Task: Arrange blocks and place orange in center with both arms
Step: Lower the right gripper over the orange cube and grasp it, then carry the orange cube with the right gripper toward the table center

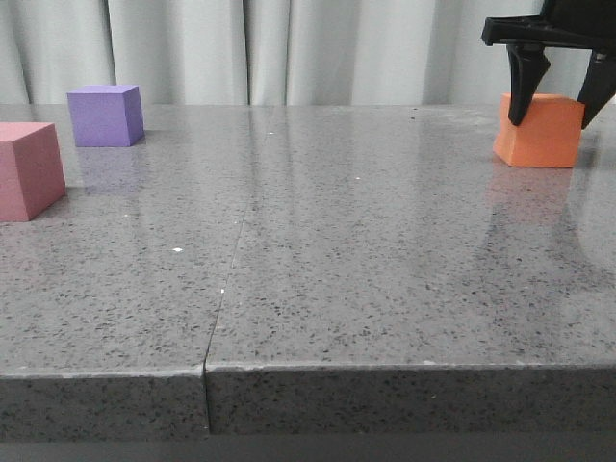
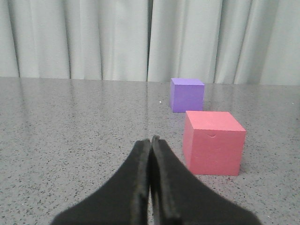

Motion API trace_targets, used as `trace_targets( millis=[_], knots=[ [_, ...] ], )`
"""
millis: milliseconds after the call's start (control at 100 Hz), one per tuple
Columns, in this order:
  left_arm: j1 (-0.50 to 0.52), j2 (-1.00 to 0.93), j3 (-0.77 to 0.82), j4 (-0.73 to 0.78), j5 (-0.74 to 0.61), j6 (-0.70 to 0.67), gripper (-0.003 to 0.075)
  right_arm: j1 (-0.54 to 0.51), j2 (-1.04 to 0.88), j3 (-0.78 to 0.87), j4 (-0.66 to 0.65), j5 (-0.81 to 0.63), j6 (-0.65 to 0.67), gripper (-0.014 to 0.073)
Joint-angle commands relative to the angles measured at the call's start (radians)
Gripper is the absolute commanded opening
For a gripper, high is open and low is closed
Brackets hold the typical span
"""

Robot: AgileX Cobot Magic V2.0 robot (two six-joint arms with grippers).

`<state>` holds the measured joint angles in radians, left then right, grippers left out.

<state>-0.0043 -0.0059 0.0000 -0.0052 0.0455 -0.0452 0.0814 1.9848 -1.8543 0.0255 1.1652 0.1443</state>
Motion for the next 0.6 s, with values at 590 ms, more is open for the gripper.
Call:
trace_targets(
  millis=[590],
  knots=[
    [0.003, -0.029, 0.041, -0.006, -0.082, -0.002, -0.002, 0.014, -0.061, -0.136, 0.032, 0.103, 0.035, 0.0395]
  ],
)
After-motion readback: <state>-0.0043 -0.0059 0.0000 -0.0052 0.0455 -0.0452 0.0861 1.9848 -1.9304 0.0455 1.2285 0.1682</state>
